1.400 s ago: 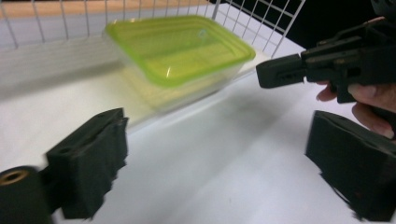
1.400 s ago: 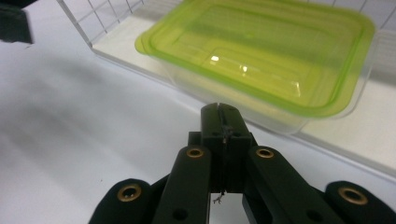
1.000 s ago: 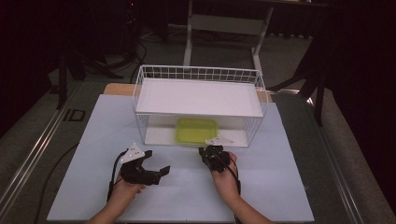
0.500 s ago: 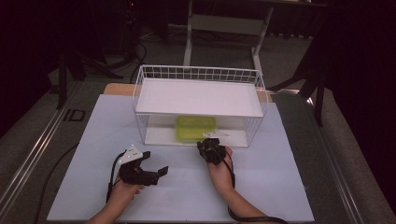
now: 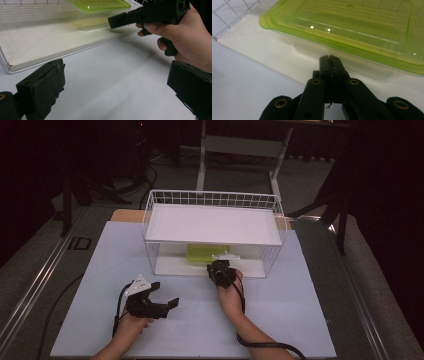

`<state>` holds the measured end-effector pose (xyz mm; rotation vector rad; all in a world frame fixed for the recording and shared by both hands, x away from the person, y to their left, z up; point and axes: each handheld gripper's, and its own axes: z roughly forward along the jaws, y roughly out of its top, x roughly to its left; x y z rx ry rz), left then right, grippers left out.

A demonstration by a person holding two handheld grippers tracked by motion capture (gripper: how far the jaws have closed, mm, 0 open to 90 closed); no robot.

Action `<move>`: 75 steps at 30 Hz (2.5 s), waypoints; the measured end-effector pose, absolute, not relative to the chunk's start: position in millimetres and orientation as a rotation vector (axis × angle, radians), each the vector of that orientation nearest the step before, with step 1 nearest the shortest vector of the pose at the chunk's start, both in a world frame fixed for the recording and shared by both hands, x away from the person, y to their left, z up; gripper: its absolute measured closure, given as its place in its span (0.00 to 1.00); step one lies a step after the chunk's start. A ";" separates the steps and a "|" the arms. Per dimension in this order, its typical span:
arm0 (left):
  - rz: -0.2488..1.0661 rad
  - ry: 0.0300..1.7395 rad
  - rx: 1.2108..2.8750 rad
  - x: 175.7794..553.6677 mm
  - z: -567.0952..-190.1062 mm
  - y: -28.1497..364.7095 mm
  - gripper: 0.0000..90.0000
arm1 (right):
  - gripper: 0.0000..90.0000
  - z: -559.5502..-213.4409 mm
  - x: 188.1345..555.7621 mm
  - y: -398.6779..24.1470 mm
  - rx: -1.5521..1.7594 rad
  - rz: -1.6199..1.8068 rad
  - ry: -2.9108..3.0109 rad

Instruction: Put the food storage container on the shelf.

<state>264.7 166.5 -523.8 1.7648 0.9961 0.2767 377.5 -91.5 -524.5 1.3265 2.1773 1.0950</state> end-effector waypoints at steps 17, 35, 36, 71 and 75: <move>0.274 0.993 1.765 263.5 -523.6 167.0 0.03 | 0.99 -521.9 393.6 -89.2 1.395 1.103 2.139; 0.299 0.966 1.773 261.9 -517.8 165.6 0.03 | 0.93 -518.5 366.6 -92.5 1.302 1.136 2.191; 0.298 0.965 1.769 261.8 -517.3 165.4 0.03 | 0.87 -514.7 360.9 -95.6 1.279 1.140 2.204; 0.300 0.826 1.825 231.2 -488.7 188.3 0.03 | 0.19 -471.7 269.2 -171.5 1.038 1.401 2.267; 0.297 0.845 1.817 226.2 -493.1 200.1 0.03 | 0.19 -472.1 262.3 -181.9 1.049 1.402 2.269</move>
